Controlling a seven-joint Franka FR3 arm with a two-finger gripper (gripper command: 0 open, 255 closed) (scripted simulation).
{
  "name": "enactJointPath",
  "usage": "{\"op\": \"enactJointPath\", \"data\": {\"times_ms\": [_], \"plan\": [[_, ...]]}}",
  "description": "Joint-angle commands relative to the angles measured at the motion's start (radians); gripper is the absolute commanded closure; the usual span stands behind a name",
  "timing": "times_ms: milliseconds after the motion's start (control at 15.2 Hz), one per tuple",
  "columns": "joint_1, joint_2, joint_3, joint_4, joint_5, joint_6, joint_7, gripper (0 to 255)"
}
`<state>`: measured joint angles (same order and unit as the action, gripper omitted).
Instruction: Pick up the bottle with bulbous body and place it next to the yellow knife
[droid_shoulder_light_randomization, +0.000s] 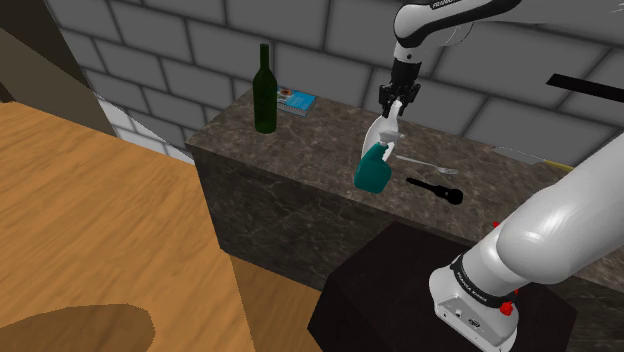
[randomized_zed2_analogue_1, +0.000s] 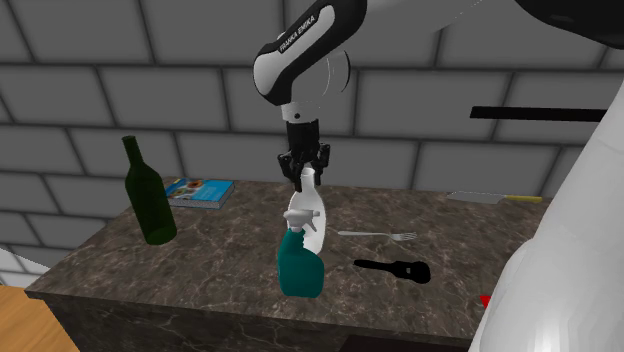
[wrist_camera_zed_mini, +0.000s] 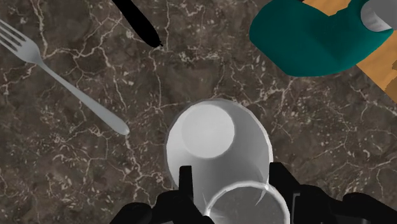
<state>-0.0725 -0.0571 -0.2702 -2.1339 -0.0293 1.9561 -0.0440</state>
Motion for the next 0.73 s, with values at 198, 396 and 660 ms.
{"op": "enactJointPath", "data": {"times_ms": [198, 396, 660], "plan": [[0.000, 0.000, 0.000, 0.000, 0.000, 0.000, 0.000, 255], [0.000, -0.010, 0.001, 0.017, -0.002, -0.026, 0.002, 255], [0.001, -0.026, 0.002, 0.055, -0.006, -0.079, 0.004, 255]]}}
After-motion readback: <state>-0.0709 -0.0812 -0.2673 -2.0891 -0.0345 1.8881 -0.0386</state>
